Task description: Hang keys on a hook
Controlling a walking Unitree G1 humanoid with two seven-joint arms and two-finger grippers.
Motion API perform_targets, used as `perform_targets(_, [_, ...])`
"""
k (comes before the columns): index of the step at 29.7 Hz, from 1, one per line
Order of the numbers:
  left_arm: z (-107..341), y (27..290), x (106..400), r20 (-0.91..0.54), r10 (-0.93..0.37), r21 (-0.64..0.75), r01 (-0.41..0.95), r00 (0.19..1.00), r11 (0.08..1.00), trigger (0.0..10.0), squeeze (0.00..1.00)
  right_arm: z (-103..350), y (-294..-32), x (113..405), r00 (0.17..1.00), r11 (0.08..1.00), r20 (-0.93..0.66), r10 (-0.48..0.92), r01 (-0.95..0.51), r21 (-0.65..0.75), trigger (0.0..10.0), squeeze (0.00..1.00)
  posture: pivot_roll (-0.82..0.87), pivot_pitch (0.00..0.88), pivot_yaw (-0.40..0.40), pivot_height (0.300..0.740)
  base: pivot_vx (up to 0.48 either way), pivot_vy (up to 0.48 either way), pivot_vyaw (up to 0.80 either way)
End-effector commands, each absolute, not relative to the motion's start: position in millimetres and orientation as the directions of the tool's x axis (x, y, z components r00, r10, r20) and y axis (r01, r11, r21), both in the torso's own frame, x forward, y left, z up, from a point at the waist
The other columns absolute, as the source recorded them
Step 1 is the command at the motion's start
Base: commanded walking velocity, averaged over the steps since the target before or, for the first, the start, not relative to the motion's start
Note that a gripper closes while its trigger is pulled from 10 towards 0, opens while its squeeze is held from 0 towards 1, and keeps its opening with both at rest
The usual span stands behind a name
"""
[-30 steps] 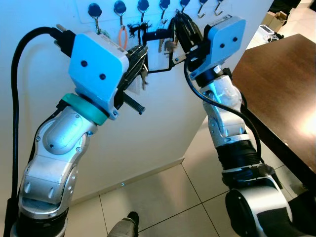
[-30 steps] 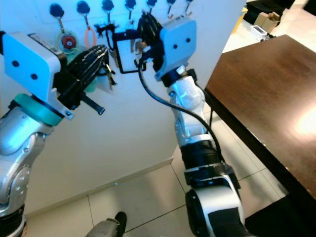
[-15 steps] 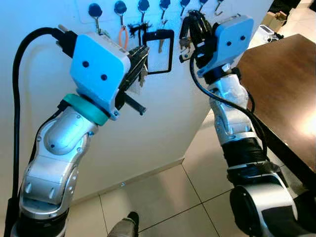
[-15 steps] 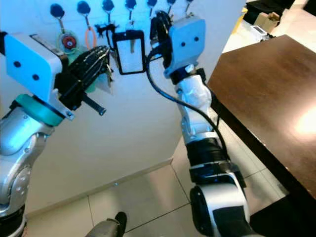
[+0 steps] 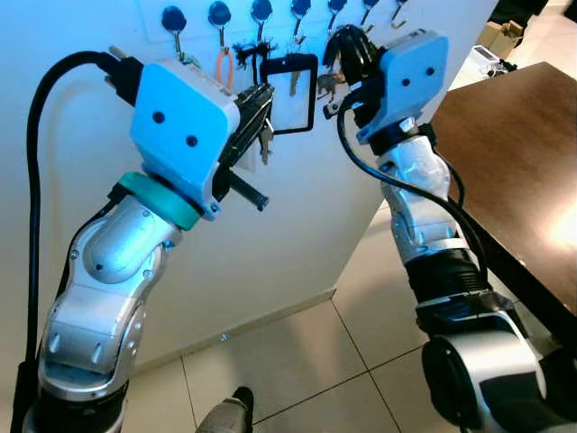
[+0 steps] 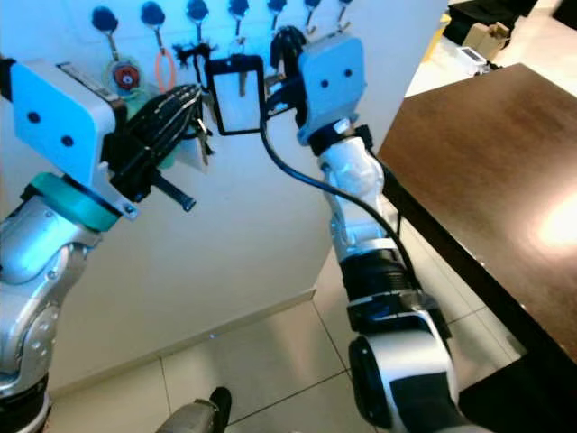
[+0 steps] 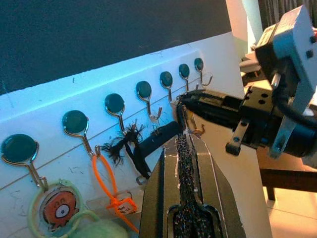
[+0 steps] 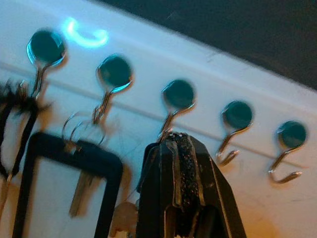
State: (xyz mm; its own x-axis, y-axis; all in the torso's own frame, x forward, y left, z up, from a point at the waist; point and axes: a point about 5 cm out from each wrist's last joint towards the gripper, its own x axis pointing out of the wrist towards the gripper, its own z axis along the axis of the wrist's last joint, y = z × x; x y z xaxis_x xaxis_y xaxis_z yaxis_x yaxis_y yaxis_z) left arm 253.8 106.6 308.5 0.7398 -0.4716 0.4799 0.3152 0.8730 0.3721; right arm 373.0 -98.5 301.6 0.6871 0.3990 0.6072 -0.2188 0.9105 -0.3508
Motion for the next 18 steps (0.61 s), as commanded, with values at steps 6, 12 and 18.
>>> perform_targets(6, [308, 103, 253, 0.475, -0.478, 0.370, 0.325, 0.739, 0.871, 10.0, 0.00, 297, -91, 377, 0.700, 0.875, 0.546, 0.460, -0.251, -0.415, 10.0, 0.00, 0.13, 0.036, 0.067, 0.740, 0.000, 0.000, 0.00])
perform_targets(12, [308, 102, 253, 0.476, -0.478, 0.366, 0.328, 0.738, 0.871, 10.0, 0.00, 298, -91, 376, 0.690, 0.867, 0.552, 0.468, -0.239, -0.437, 10.0, 0.00, 0.13, 0.039, 0.067, 0.740, 0.000, 0.000, 0.00])
perform_targets(18, [308, 101, 253, 0.474, -0.481, 0.366, 0.332, 0.737, 0.870, 10.0, 0.00, 309, -96, 366, 0.630, 0.923, 0.680, 0.375, -0.187, -0.335, 10.0, 0.00, 0.13, 0.040, 0.070, 0.740, 0.000, 0.000, 0.00])
